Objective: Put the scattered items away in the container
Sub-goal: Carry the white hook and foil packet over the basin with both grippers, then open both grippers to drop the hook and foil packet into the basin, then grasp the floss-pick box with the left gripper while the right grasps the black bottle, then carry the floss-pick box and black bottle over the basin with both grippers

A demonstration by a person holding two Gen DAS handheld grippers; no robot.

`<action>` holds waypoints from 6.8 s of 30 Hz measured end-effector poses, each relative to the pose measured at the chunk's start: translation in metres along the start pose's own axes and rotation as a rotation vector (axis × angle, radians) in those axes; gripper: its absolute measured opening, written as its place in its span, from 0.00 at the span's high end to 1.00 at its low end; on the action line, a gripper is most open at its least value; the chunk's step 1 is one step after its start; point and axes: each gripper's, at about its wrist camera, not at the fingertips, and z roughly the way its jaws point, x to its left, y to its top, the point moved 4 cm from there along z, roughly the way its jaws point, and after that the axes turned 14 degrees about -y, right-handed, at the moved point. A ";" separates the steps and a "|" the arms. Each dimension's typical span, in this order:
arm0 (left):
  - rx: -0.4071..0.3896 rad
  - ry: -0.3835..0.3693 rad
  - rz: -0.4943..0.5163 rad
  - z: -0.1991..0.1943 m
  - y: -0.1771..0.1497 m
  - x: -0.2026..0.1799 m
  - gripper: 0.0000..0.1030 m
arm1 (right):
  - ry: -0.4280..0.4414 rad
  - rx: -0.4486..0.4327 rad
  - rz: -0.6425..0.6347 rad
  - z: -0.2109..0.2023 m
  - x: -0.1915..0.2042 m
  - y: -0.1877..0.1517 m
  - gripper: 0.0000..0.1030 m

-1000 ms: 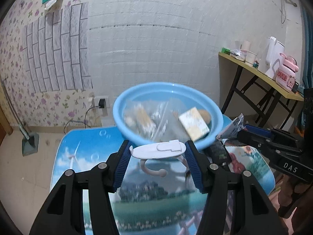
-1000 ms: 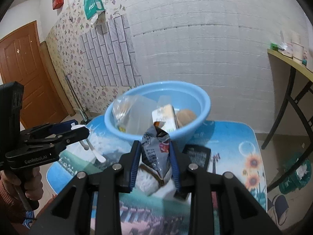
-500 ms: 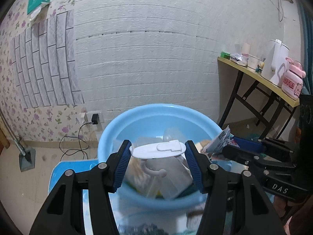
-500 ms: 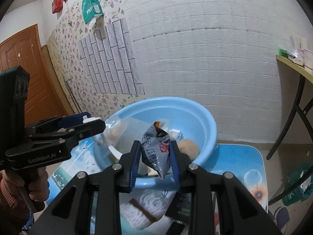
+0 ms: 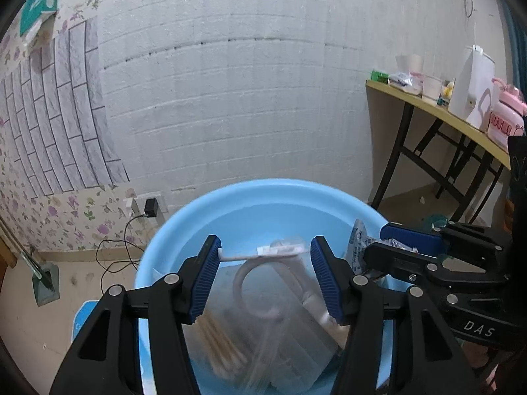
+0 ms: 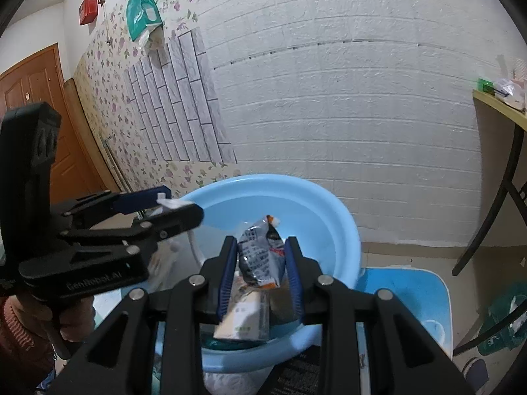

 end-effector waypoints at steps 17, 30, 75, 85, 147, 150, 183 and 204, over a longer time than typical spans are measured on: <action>-0.006 0.020 0.004 -0.025 -0.023 -0.010 0.39 | -0.045 0.009 0.081 -0.015 -0.027 -0.015 0.71; 0.018 0.018 -0.077 -0.076 -0.082 -0.030 0.39 | -0.123 0.044 0.092 -0.052 -0.037 -0.060 0.71; 0.307 -0.109 0.017 0.004 -0.151 -0.086 0.36 | -0.192 0.232 0.006 -0.041 -0.046 -0.146 0.40; 0.302 -0.115 0.018 0.006 -0.149 -0.082 0.43 | -0.184 0.236 0.026 -0.022 -0.050 -0.131 0.33; 0.289 0.050 -0.188 -0.097 -0.225 -0.022 0.42 | -0.163 0.294 -0.176 -0.089 0.044 -0.191 0.41; 0.287 0.068 -0.156 -0.095 -0.225 -0.024 0.42 | -0.165 0.292 -0.179 -0.086 0.044 -0.191 0.41; 0.167 0.036 -0.148 -0.110 -0.203 -0.026 0.44 | -0.157 0.196 -0.149 -0.088 0.042 -0.179 0.41; -0.054 0.059 -0.065 -0.138 -0.088 -0.018 0.44 | -0.085 -0.034 -0.149 -0.119 0.054 -0.082 0.41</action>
